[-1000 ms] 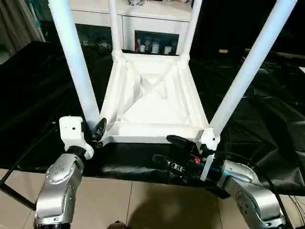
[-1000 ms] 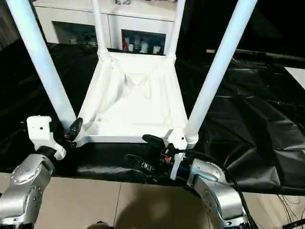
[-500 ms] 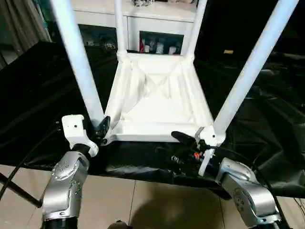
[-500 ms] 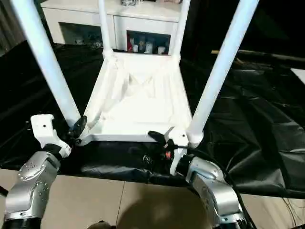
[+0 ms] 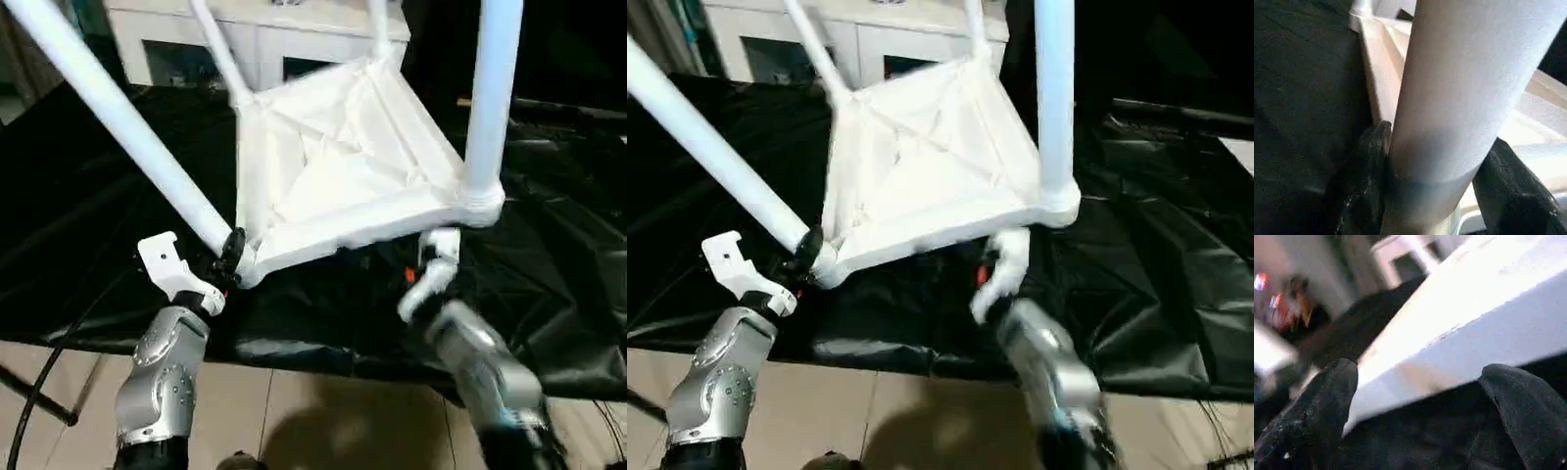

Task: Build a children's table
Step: Flip table

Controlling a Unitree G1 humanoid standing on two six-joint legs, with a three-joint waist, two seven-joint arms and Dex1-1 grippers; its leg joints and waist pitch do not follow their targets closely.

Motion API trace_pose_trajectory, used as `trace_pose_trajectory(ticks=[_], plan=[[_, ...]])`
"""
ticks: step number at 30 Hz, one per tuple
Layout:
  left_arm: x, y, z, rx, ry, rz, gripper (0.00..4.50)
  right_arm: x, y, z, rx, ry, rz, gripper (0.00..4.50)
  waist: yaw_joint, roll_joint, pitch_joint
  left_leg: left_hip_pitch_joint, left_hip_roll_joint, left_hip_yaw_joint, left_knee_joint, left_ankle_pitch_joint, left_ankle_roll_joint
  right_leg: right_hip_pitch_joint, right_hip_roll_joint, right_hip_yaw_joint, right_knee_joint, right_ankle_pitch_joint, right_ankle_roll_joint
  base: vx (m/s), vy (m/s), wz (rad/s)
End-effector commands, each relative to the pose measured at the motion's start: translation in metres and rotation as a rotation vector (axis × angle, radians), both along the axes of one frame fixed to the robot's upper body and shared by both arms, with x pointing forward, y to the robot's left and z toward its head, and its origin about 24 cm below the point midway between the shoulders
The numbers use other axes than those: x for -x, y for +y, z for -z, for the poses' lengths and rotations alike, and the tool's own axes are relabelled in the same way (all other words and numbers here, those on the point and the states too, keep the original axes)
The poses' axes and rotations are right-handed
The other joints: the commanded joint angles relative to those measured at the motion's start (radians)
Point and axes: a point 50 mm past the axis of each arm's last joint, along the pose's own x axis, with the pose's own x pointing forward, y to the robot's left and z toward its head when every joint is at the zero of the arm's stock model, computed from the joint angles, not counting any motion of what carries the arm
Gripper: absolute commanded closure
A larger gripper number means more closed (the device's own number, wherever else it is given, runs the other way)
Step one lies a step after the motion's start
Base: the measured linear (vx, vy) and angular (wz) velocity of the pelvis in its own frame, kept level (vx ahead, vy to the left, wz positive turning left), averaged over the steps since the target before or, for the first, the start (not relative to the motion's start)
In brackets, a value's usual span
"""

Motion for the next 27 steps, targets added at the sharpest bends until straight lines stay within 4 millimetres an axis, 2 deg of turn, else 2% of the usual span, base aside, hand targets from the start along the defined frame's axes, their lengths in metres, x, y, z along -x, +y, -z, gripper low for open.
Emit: trace_pose_trajectory(ticks=[1,2,8,9,11,12,13,17,18,21,22,25,26,27], plan=[[0.0,-0.017,0.009,0.106,0.04,0.063,2.31,-0.007,-0.005,-0.001,-0.039,0.039,0.061,0.0,-0.008,-0.006,-0.048,0.036,0.079,-0.042,-0.085,-0.165,-0.007,-0.001,-0.075,0.039,-0.072,0.079,-0.139,0.0,0.0,0.0],[0.0,-0.018,0.009,0.109,0.039,0.062,2.31,-0.008,-0.004,-0.001,-0.044,0.049,0.07,0.0,-0.011,-0.011,-0.049,0.036,0.079,-0.041,-0.085,-0.161,-0.005,0.0,-0.075,0.039,-0.072,0.085,-0.138,0.0,0.0,0.0],[0.0,-0.019,0.008,0.117,0.033,0.06,2.31,-0.013,0.002,0.001,-0.085,0.111,0.096,0.0,-0.016,-0.009,-0.049,0.036,0.078,-0.038,-0.082,-0.146,0.008,0.0,-0.076,0.039,-0.072,0.095,-0.138,0.0,0.0,0.0],[0.0,-0.018,0.008,0.118,0.033,0.051,2.31,-0.018,0.001,0.006,-0.106,0.178,0.137,0.0,-0.015,-0.017,-0.048,0.037,0.079,-0.038,-0.082,-0.147,0.005,0.001,-0.078,0.039,-0.071,0.071,-0.14,0.0,0.0,0.0],[0.0,-0.017,0.008,0.12,0.032,0.046,2.31,-0.019,-0.001,0.007,-0.12,0.197,0.155,0.0,-0.014,-0.012,-0.049,0.041,0.08,-0.036,-0.082,-0.148,-0.004,-0.003,-0.077,0.039,-0.073,0.061,-0.141,0.0,0.0,0.0],[0.0,-0.017,0.008,0.12,0.031,0.047,2.31,-0.02,-0.001,0.006,-0.128,0.197,0.156,0.0,-0.014,-0.012,-0.048,0.04,0.08,-0.036,-0.082,-0.149,-0.005,-0.002,-0.076,0.039,-0.073,0.063,-0.138,0.0,0.0,0.0],[0.0,-0.017,0.008,0.124,0.029,0.044,2.31,-0.021,-0.002,0.005,-0.153,0.197,0.147,0.0,-0.011,-0.018,-0.048,0.039,0.08,-0.036,-0.082,-0.145,-0.004,0.0,-0.078,0.039,-0.071,0.073,-0.125,0.0,0.0,0.0],[0.0,-0.017,0.009,0.13,0.028,0.039,2.31,-0.022,-0.002,0.003,-0.193,0.206,0.127,0.0,-0.012,-0.02,-0.047,0.038,0.079,-0.035,-0.081,-0.139,0.0,0.0,-0.078,0.039,-0.071,0.09,-0.118,0.0,0.0,0.0],[0.0,-0.017,0.008,0.13,0.027,0.039,2.31,-0.022,-0.001,0.001,-0.193,0.189,0.113,0.0,-0.011,-0.024,-0.046,0.036,0.079,-0.034,-0.081,-0.138,0.0,0.001,-0.079,0.039,-0.073,0.078,-0.117,0.0,0.0,0.0],[0.0,-0.017,0.008,0.131,0.027,0.04,2.31,-0.024,0.001,-0.003,-0.217,0.159,0.114,0.0,-0.011,-0.021,-0.047,0.038,0.08,-0.035,-0.081,-0.131,-0.005,0.0,-0.078,0.038,-0.071,0.081,-0.117,0.0,0.0,0.0],[0.0,-0.017,0.008,0.133,0.027,0.044,2.31,-0.026,0.001,-0.005,-0.234,0.146,0.127,0.0,-0.011,-0.017,-0.047,0.038,0.08,-0.036,-0.082,-0.132,-0.008,-0.001,-0.078,0.038,-0.071,0.082,-0.117,0.0,0.0,0.0],[-0.001,-0.019,0.008,0.134,0.028,0.057,2.31,-0.04,0.005,-0.01,-0.269,0.134,0.169,0.0,-0.014,-0.013,-0.048,0.04,0.08,-0.036,-0.084,-0.151,-0.024,-0.002,-0.078,0.038,-0.07,0.073,-0.13,0.0,0.0,0.0],[-0.001,-0.019,0.008,0.134,0.028,0.058,2.31,-0.041,0.005,-0.011,-0.269,0.132,0.17,0.0,-0.015,-0.015,-0.047,0.04,0.08,-0.035,-0.084,-0.155,-0.031,-0.002,-0.078,0.038,-0.071,0.067,-0.136,0.0,0.0,0.0],[-0.002,-0.021,0.007,0.132,0.024,0.073,2.31,-0.05,0.006,-0.013,-0.29,0.138,0.205,0.0,-0.013,-0.007,-0.049,0.042,0.08,-0.035,-0.083,-0.147,-0.035,-0.003,-0.078,0.038,-0.068,0.08,-0.137,0.0,0.0,0.0]])
